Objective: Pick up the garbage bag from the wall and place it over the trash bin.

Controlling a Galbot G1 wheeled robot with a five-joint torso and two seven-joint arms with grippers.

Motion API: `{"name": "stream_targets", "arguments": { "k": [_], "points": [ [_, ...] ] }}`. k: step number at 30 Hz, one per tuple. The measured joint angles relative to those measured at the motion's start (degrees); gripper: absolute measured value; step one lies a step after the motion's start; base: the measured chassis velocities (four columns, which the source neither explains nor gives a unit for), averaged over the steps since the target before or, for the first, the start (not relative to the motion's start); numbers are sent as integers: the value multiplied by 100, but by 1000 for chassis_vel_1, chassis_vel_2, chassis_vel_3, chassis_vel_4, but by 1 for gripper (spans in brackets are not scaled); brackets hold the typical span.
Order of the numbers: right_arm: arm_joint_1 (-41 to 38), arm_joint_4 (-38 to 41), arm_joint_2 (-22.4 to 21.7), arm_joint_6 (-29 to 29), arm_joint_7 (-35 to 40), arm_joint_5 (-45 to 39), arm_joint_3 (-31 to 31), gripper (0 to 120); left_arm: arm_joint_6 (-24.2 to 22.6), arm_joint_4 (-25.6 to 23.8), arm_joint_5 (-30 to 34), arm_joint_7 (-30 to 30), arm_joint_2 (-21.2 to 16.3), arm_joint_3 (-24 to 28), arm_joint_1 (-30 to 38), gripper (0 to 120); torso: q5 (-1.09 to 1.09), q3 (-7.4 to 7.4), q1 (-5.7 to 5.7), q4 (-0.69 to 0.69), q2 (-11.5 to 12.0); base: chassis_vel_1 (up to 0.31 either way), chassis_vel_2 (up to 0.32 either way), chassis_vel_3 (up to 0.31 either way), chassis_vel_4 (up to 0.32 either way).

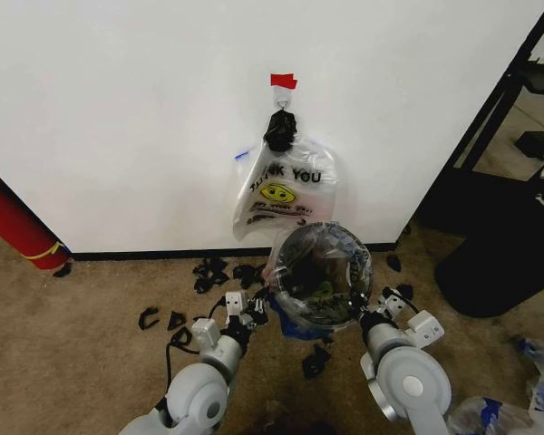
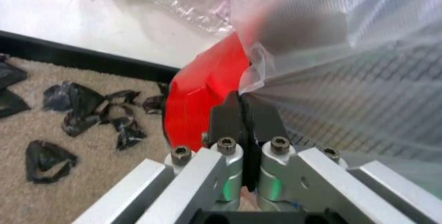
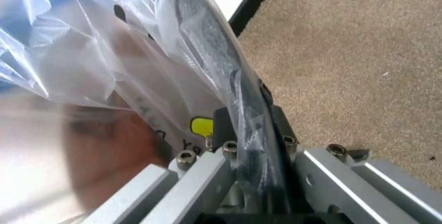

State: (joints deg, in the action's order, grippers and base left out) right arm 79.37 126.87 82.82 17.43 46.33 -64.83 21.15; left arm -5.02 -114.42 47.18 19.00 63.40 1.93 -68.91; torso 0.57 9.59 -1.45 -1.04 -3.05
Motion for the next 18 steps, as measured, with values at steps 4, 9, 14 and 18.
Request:
{"name": "stream_targets", "arguments": {
  "k": [4, 9, 14, 18],
  "points": [
    [-3, -34, -6, 14, -1, -1, -1, 0, -36, -40, -21, 23, 11, 5, -12, 3, 0, 0, 0, 0, 0, 0, 0, 0, 0],
    [-44, -100, 71, 81, 9, 2, 17, 0, -267, -161, -341, 103, -66, -5, -141, 21, 0, 0, 0, 0, 0, 0, 0, 0, 0],
    [-160, -232, 126, 81, 26, -3, 65, 0, -264, -535, -843, -3, -477, -31, -404, 43, 0, 0, 0, 2, 0, 0, 0, 0, 0],
    [-194, -275, 129, 78, 37, -12, 51, 0, -203, -701, -1163, -90, -614, -49, -520, 56, 0, 0, 0, 1, 0, 0, 0, 0, 0]
  ]
}}
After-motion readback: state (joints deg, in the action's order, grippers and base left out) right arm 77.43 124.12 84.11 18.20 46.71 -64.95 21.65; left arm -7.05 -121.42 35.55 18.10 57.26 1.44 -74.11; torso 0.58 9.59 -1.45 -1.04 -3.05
